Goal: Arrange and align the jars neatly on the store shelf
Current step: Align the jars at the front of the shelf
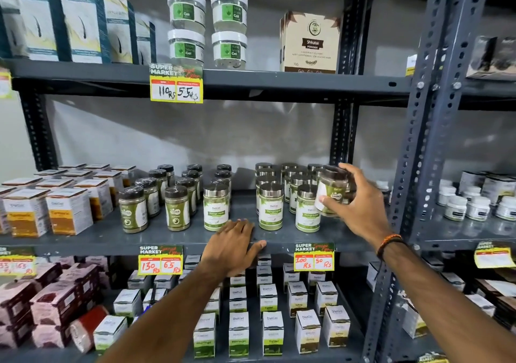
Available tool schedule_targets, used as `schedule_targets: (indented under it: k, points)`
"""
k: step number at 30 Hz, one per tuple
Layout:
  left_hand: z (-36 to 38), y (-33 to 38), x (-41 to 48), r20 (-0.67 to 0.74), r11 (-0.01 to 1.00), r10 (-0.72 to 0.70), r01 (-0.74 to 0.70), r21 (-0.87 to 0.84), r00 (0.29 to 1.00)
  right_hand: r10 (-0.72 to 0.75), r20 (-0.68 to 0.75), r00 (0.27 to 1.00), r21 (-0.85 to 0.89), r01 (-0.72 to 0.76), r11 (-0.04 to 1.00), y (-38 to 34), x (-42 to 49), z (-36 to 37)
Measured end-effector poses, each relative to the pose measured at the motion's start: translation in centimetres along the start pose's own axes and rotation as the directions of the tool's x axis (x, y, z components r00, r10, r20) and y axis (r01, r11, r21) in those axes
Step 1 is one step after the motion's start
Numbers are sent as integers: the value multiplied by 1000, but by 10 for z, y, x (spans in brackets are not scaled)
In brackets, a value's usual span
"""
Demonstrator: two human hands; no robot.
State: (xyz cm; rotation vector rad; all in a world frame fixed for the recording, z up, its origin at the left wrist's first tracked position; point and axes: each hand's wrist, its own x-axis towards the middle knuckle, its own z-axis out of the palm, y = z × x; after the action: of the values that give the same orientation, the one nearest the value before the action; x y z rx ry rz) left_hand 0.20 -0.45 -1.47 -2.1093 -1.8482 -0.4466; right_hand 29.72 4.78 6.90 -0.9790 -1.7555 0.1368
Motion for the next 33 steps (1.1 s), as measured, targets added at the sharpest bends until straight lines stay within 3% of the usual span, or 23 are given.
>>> schedule_targets:
  k: [7,15,24,33]
  points:
    - [-74,-38,-18,-191,997,9,5,72,982,-100,145,984,162,76,984,-94,11,47]
    - [-120,-152,-88,-288,973,-120,171,158,950,-167,261,951,251,100,963,-163,-9,154]
    - [-91,-235,-140,-175,933,-315,339,125,933,-105,325,940,256,19,966,-169,-27,235]
    - [-39,-263,-122,-17,935,-352,352,30,936,-69,302,951,200,7,980,-148,-32,264]
